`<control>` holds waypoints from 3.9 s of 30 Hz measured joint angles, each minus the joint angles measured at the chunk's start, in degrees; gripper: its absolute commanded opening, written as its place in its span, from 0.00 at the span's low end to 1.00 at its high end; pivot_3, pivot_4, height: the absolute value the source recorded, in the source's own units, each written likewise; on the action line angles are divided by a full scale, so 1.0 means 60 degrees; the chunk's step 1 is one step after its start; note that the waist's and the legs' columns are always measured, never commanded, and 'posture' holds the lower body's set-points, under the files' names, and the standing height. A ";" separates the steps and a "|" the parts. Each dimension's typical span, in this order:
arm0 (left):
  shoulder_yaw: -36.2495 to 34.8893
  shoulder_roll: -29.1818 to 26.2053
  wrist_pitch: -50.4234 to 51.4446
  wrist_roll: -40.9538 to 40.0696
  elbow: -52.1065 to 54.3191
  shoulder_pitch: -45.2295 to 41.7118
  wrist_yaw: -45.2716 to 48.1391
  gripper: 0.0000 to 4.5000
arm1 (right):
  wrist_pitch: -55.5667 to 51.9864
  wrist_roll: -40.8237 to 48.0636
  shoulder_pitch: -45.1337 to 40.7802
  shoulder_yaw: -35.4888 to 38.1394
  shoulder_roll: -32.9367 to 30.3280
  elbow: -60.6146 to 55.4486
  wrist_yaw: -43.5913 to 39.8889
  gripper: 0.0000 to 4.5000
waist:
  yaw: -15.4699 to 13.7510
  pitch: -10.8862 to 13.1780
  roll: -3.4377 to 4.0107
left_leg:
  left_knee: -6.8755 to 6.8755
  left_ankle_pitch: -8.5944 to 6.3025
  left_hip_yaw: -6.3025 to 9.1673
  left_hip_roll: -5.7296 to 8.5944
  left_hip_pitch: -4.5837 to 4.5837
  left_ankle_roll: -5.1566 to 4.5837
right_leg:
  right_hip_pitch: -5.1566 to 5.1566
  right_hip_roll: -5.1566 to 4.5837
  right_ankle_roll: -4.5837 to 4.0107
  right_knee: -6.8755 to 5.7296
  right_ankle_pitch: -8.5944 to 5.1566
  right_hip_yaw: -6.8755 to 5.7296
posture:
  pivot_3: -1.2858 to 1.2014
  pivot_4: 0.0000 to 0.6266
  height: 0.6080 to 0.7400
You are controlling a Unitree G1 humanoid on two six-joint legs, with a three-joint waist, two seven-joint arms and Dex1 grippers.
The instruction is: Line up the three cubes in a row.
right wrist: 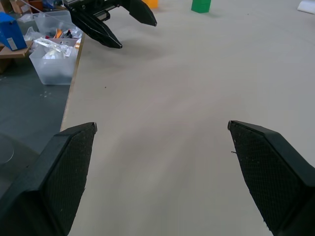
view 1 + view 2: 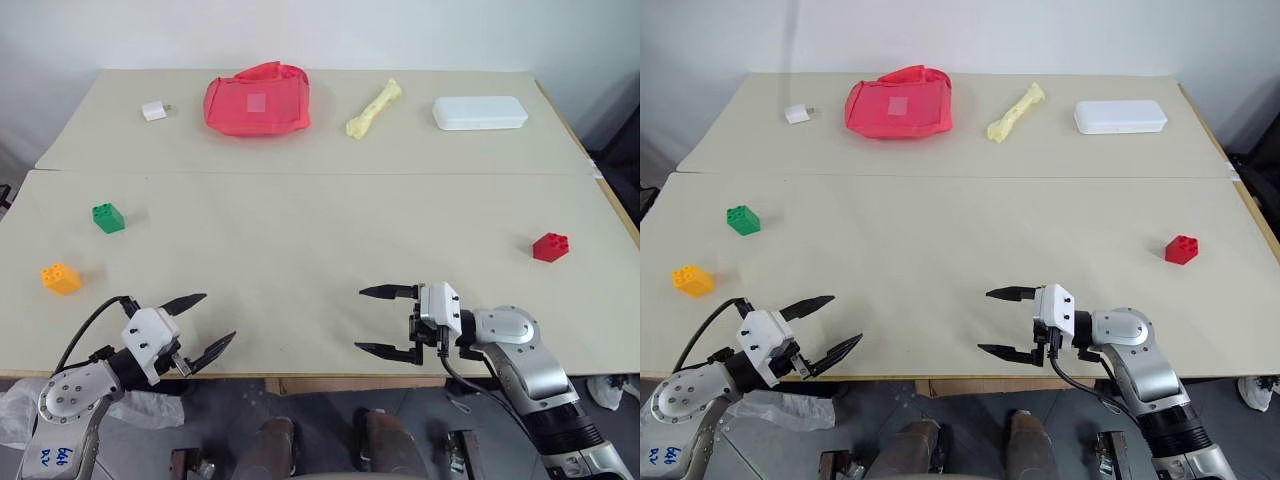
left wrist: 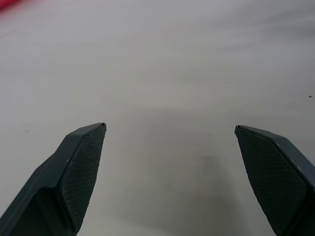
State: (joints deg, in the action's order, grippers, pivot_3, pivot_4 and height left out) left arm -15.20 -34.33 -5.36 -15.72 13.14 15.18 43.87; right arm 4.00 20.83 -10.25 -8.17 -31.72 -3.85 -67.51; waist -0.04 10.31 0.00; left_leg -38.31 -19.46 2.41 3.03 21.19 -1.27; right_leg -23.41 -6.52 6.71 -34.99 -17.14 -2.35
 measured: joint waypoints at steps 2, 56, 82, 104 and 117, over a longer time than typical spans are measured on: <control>0.0016 0.0050 -0.0158 0.0094 -0.0017 0.0001 -0.0072 0.99 | 0.0118 -0.0018 0.0015 0.0000 0.0003 0.0064 0.0001 1.00 | 0.0000 0.0000 0.0000 | -0.0001 0.0000 -0.0001 0.0000 0.0000 0.0000 | 0.0000 0.0000 0.0000 -0.0001 0.0000 0.0000 | 0.52 0.24 1.00; 0.2908 0.0999 0.2254 -0.0674 0.1261 -0.2957 0.0343 1.00 | -0.4180 -0.1062 -0.3513 0.4952 -0.1608 0.6524 0.8093 0.96 | -0.0140 -0.0027 0.0045 | -0.0013 0.0001 -0.0207 -0.0001 -0.0084 -0.0055 | -0.0012 0.0016 0.0035 -0.0067 0.0018 0.0203 | 0.52 0.24 1.00; 0.2286 0.0761 0.2113 -0.0471 0.1496 -0.2160 -0.0210 1.00 | -0.3767 -0.0416 -0.4901 -0.0868 -0.0782 0.3337 -0.1798 0.34 | 0.0037 -0.0022 0.0026 | -0.0002 -0.0012 -0.0204 -0.0024 -0.0082 -0.0051 | -0.0012 0.0027 0.0047 -0.0011 0.0027 0.0202 | 0.52 0.24 1.00; 0.0320 0.0967 0.1819 -0.0551 0.2041 -0.0486 -0.1264 1.00 | 0.0940 -0.2119 -0.6362 -0.0815 0.0558 0.7743 -0.2586 0.99 | 0.0079 -0.0020 0.0024 | -0.0017 -0.0021 -0.0165 -0.0028 -0.0011 -0.0036 | -0.0048 0.0034 0.0047 -0.0015 0.0027 0.0147 | 0.52 0.24 1.00; -0.4471 0.4624 0.0026 -0.1874 0.0849 0.2544 -0.4288 1.00 | -0.0247 0.0992 -0.4553 0.0993 0.1262 0.3914 -0.2931 0.99 | -0.0030 -0.0019 0.0011 | -0.0100 -0.0063 -0.0133 -0.0044 -0.0004 -0.0042 | -0.0007 0.0031 0.0044 0.0009 0.0025 0.0125 | 0.52 0.24 1.00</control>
State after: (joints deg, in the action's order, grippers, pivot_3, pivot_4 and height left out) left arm -42.03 -6.58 -5.21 -26.96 18.23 30.45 18.14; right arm 2.52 26.78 -37.57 -2.21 -24.15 19.63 -85.10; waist -0.22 10.19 0.07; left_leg -38.91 -19.84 1.61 2.77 21.16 -1.52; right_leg -23.46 -6.33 6.97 -34.94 -16.99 -1.60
